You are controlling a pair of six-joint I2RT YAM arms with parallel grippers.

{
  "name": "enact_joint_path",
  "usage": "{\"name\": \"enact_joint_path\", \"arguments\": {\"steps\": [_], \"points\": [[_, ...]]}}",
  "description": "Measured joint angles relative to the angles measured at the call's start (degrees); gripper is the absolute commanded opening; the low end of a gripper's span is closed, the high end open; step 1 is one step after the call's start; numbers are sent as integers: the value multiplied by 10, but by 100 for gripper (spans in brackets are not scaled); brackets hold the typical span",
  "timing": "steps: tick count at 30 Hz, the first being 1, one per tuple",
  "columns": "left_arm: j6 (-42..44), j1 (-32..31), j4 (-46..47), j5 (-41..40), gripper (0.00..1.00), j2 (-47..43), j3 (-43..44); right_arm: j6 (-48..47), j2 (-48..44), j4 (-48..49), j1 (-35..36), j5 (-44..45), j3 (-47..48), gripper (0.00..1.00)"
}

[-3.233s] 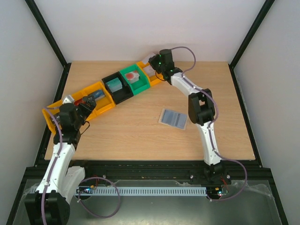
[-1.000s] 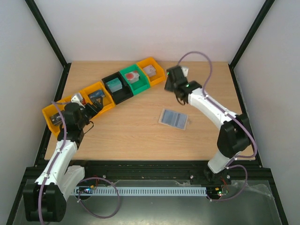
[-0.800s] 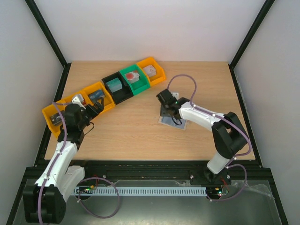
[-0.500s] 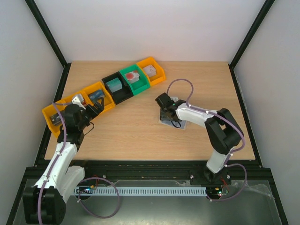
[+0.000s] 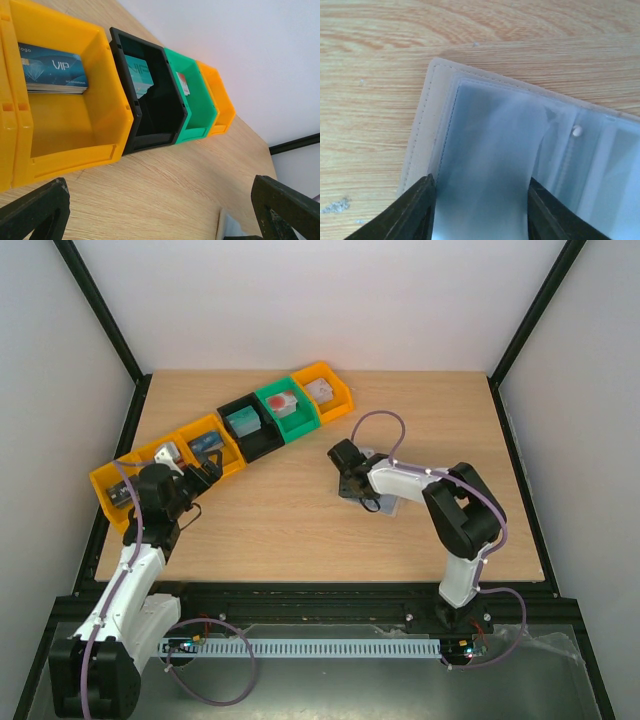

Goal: Take the credit cards out of the card holder

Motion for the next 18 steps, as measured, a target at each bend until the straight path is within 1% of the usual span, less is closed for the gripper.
{"name": "enact_joint_path", "arguments": {"steps": [3,7,9,10,13,18], "points": [[1,-1,0,0,99,0,-2,-3,0,6,-5,-6,0,26],[9,-5,2,2,99,1,-2,-5,0,10,-7,-14,0,14],[15,-11,5,4,99,3,-2,-7,0,9,-7,-19,1,5],[18,-15,7,7,99,4,-2,-10,-1,9,-7,-21,2,2],[27,-30,24,26,100,7,-5,-20,-6,8,-8,-37,3,2],[44,-60,58,73,99,14,-26,-43,-37,11,-10,-101,3,2]]}}
